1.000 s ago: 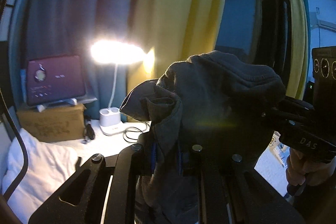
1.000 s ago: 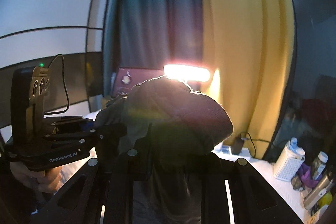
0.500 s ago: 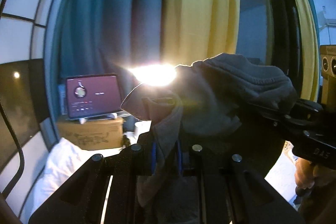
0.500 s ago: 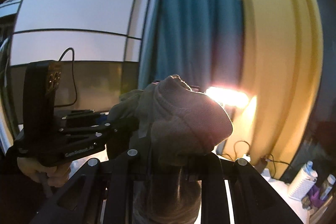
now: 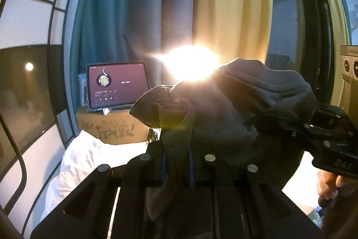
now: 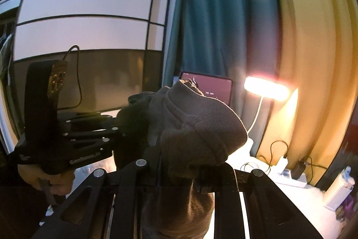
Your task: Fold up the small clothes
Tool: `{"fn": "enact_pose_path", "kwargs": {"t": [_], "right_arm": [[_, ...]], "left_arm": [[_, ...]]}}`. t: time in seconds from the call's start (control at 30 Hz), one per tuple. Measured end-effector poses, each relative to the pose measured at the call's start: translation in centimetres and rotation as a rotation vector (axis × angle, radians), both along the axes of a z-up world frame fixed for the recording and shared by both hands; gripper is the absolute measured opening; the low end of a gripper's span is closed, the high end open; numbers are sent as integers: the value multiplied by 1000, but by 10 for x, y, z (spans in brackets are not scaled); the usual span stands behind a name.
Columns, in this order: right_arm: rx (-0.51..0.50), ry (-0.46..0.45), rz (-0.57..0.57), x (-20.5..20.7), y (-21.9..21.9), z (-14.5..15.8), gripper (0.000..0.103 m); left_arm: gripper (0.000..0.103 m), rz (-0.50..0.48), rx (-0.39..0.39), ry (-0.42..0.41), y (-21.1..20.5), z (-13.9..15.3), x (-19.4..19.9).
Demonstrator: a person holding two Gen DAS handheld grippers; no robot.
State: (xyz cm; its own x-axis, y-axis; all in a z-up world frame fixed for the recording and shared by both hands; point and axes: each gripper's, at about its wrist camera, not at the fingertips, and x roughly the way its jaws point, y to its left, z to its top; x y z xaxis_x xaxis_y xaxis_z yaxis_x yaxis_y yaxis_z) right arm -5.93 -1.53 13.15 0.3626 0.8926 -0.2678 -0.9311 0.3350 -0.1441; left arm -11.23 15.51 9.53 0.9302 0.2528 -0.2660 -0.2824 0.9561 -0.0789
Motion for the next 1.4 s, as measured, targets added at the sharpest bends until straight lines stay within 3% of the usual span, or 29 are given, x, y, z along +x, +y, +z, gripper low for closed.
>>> {"fn": "enact_pose_path", "kwargs": {"t": [0.8, 1.4], "right_arm": [[-85, 207, -102, 125, 38, -58, 22], [-188, 344, -164, 210, 71, -124, 22]], "left_arm": [[13, -52, -55, 227, 33, -45, 113], [13, -79, -107, 368, 60, -93, 188]]}}
